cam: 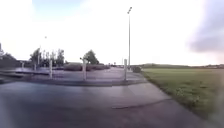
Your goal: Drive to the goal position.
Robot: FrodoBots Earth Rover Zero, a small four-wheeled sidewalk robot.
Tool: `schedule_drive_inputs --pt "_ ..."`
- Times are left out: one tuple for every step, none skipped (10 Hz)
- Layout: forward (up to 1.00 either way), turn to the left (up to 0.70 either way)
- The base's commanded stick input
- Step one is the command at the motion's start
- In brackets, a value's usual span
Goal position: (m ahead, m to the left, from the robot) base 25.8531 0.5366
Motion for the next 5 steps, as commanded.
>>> schedule_drive_inputs --pt "0.45 0.00" --pt "0.45 0.00" --pt "0.45 0.00" --pt "0.45 0.00" --pt "0.45 0.00"
